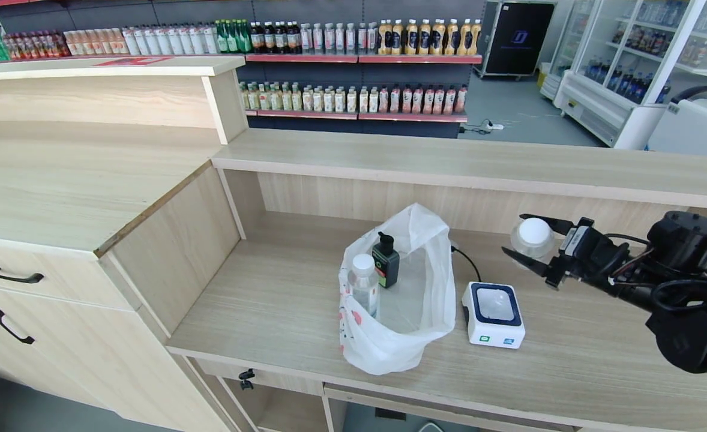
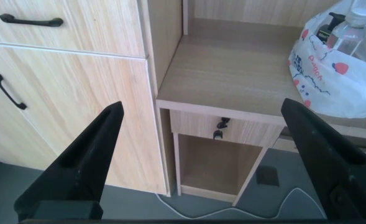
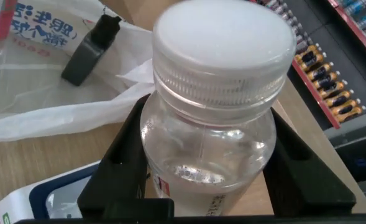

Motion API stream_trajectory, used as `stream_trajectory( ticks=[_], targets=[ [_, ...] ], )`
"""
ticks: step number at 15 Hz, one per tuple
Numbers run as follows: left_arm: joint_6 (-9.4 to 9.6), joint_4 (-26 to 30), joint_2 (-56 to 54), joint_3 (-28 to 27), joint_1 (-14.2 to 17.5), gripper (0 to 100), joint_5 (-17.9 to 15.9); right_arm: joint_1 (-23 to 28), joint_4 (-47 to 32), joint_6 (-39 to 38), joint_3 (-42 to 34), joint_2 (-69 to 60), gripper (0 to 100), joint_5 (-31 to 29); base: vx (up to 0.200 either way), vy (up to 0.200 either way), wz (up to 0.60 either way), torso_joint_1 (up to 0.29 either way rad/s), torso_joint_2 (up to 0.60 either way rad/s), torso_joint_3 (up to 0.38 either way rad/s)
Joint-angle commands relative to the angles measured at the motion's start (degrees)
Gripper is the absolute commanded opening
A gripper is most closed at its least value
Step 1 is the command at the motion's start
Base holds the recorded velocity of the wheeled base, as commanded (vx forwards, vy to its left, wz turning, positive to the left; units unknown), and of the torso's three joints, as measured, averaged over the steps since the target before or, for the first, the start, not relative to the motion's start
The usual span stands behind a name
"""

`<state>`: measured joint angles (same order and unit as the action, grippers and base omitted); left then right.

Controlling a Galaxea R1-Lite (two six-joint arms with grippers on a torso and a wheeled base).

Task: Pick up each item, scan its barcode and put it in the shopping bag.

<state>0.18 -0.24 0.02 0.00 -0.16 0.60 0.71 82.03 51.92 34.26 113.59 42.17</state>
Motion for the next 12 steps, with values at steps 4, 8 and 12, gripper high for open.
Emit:
stream_trajectory(
  ticks=[4, 8, 12],
  targets=[
    [-0.01, 0.0, 0.0, 0.0, 0.0, 100, 0.0, -2.6, 0.7, 1.8, 0.9, 3.8, 0, 5.3, 0.0, 0.0, 0.0, 0.0, 0.0, 0.0],
    [-0.01, 0.0, 0.0, 0.0, 0.0, 100, 0.0, -3.1, 0.1, 3.1, 0.8, 4.3, 0, 5.4, 0.0, 0.0, 0.0, 0.0, 0.0, 0.0],
    [-0.01, 0.0, 0.0, 0.0, 0.0, 100, 0.0, -2.7, 0.0, 4.1, 0.6, 4.4, 0, 5.5, 0.0, 0.0, 0.0, 0.0, 0.0, 0.0]
  ],
)
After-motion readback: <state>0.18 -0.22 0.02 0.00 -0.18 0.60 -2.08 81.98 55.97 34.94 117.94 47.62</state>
